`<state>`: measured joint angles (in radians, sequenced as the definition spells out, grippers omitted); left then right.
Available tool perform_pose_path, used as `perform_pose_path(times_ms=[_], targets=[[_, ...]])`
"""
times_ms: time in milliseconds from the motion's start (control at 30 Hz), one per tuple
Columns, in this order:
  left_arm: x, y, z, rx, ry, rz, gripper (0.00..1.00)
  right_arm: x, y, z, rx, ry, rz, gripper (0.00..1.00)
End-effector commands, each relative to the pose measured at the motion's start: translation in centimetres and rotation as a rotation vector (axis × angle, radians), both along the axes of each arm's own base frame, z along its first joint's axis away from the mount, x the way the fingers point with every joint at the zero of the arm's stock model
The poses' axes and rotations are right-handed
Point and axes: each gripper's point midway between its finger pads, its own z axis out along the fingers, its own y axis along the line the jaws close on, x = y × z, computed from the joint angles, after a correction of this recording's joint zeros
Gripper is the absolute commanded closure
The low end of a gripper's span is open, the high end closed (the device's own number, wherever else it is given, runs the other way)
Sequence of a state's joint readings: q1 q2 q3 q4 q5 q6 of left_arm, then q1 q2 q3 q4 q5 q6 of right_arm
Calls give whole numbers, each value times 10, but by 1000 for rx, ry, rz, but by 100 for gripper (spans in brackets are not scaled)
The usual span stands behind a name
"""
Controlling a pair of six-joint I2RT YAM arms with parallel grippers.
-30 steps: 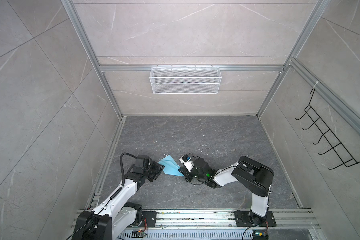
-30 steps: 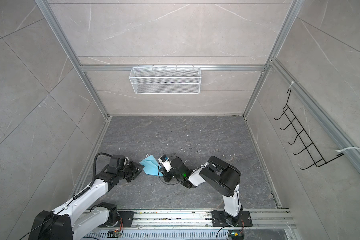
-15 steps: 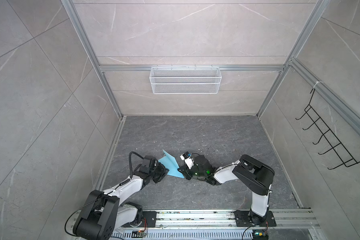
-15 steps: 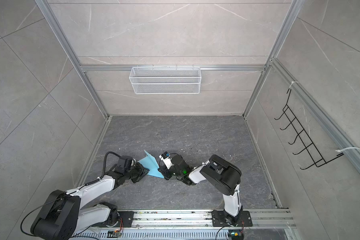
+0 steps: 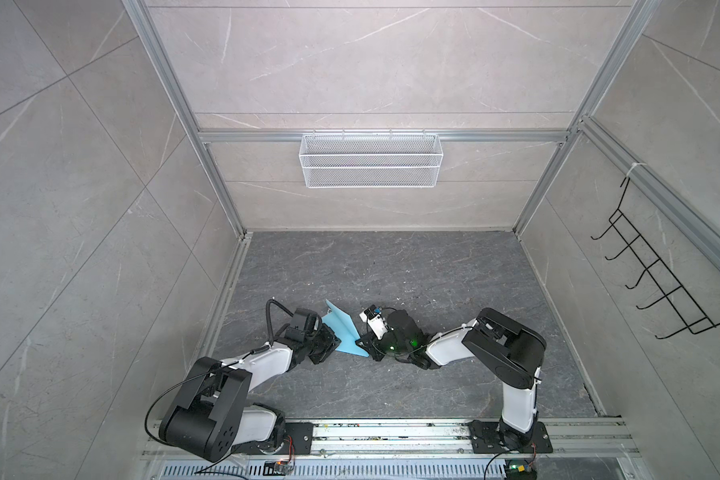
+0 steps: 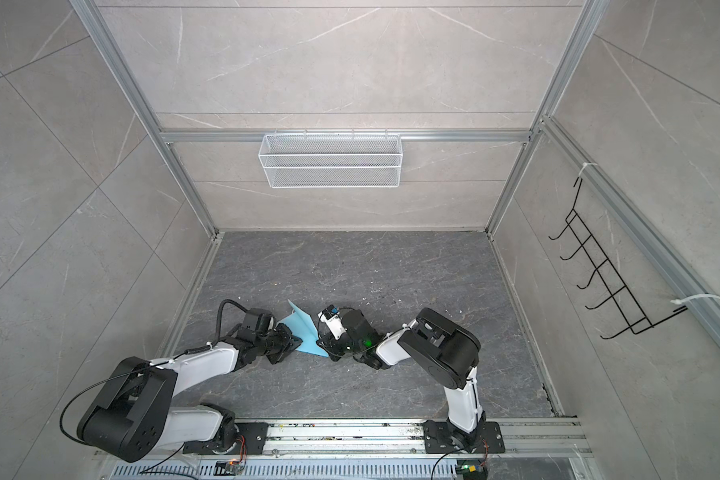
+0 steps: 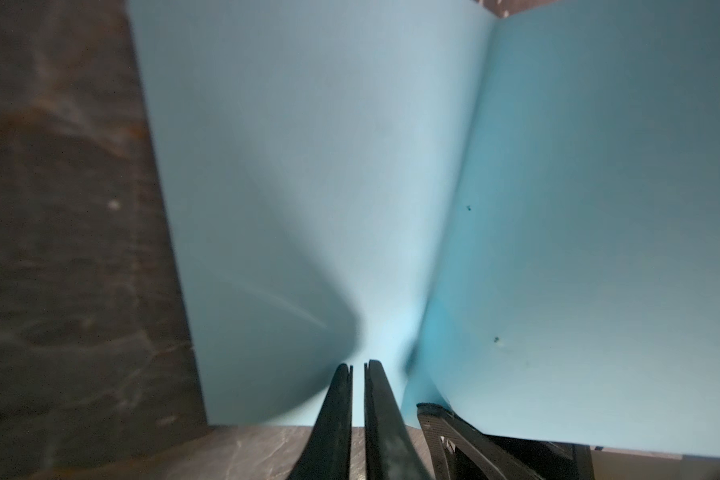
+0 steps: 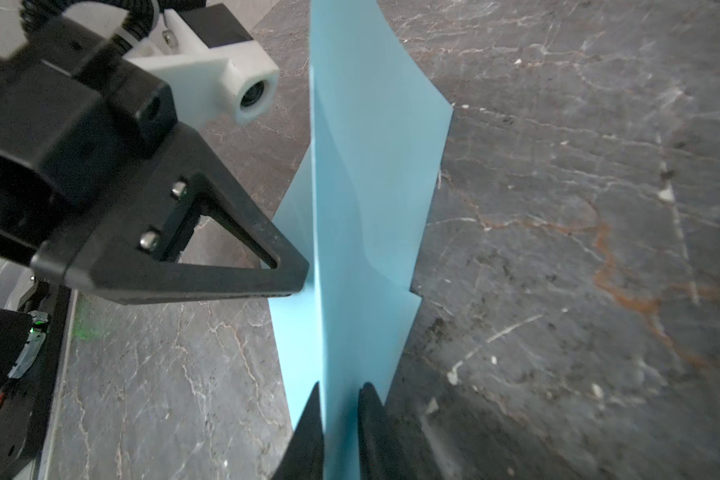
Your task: Fold a paper plane with a square sheet of paper (pick it up from the middle)
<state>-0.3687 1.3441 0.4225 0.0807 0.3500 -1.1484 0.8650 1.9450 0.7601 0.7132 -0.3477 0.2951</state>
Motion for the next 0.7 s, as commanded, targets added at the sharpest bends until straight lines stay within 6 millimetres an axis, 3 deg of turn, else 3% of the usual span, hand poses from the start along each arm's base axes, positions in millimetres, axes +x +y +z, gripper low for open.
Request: perform_pose_path(times_ms=[0, 433, 667], targets=[[8, -7, 7, -16, -13, -13, 88, 4, 1, 0, -22, -38, 9, 81], [-1, -1, -5, 26, 87, 23, 91, 9, -1, 20, -54, -358, -75, 68], [-4, -1, -7, 33, 107, 20, 92, 10, -2, 18, -61, -443, -128, 70]])
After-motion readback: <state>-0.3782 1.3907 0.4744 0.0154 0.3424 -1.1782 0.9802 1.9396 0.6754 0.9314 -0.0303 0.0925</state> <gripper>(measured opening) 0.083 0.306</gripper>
